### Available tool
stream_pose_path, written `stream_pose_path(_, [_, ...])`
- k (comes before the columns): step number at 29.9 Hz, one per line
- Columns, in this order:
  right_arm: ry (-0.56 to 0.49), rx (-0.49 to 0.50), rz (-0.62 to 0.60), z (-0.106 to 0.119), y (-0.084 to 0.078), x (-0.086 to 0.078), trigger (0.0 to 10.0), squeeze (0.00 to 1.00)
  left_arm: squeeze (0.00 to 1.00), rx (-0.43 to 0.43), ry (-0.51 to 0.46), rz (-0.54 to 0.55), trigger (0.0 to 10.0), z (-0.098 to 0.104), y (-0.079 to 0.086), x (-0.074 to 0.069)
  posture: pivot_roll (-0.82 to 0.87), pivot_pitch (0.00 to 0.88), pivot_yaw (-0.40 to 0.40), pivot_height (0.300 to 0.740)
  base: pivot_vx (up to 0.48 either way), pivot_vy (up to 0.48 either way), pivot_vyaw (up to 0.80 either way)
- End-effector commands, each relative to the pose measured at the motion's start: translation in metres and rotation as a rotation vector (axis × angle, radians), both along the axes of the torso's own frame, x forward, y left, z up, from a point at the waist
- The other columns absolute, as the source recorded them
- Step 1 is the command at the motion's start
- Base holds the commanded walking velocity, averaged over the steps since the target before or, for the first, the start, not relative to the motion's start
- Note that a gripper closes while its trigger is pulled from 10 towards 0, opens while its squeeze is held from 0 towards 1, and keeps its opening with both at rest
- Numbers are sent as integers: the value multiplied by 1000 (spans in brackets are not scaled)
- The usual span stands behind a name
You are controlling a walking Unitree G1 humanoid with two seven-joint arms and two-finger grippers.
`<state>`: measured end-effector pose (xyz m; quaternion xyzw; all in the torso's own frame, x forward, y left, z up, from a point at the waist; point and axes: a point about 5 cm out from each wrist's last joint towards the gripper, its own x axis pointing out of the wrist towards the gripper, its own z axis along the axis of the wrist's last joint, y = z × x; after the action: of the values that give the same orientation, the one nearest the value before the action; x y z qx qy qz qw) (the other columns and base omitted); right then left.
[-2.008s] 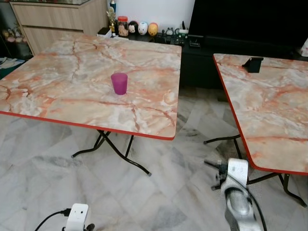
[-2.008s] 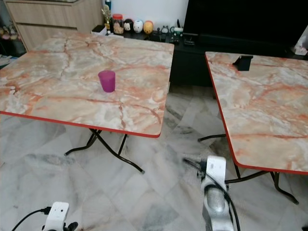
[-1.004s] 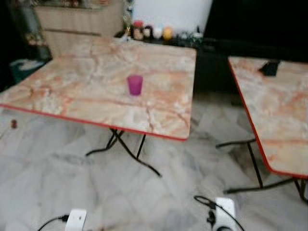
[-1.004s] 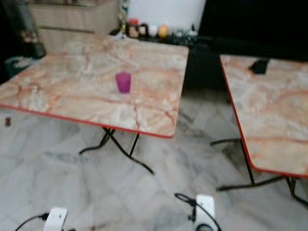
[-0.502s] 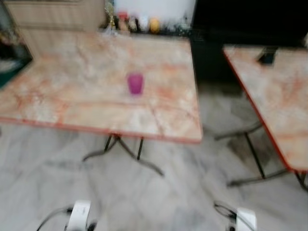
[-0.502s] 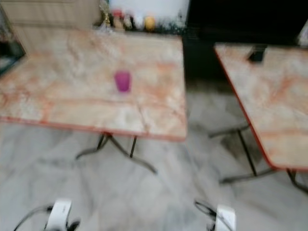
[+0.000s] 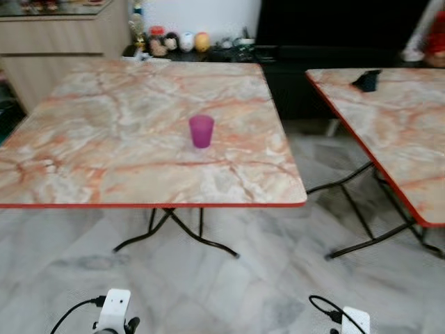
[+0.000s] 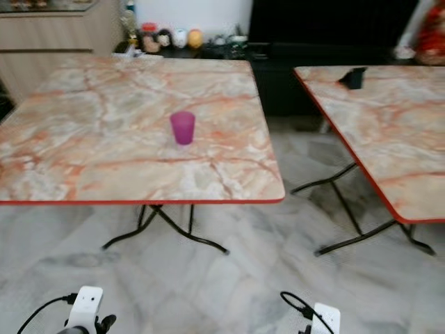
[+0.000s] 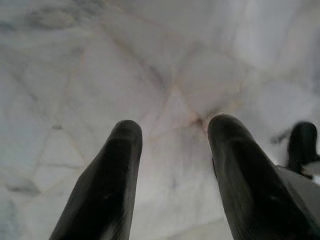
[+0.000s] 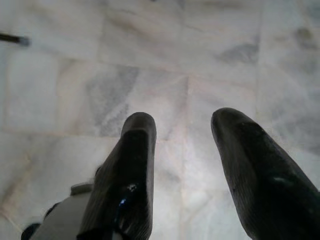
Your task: Setting the table
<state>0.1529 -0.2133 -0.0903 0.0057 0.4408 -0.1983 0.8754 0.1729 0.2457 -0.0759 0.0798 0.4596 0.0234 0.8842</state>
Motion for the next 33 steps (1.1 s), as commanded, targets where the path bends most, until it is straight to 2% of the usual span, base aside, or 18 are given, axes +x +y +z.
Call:
stream_pose_path(1, [2, -22, -16, 1, -10, -2, 10000, 0, 0, -11, -17, -25, 10000, 2, -8, 8, 71, 0, -31, 728, 0, 0, -706])
stream_pose_path(13, [-35, -45, 9, 5, -5, 7, 10000, 0, 0, -12, -15, -24, 10000, 2, -8, 8, 74, 0, -35, 728, 0, 0, -676])
stream_pose_path(21, [-50, -55, 25, 6, -1, 11, 10000, 0, 0, -5, -19, -32, 10000, 2, -8, 9, 76, 0, -31, 728, 0, 0, 0])
stream_pose_path(28, [-52, -59, 30, 6, 0, 11, 10000, 0, 0, -9, -72, -18, 10000, 5, -8, 12, 83, 0, -30, 728, 0, 0, 0])
stream_pose_path(33, [-47, -65, 48, 6, 3, 10, 10000, 0, 0, 21, -88, -74, 10000, 6, -9, 14, 86, 0, -25, 728, 0, 0, 0])
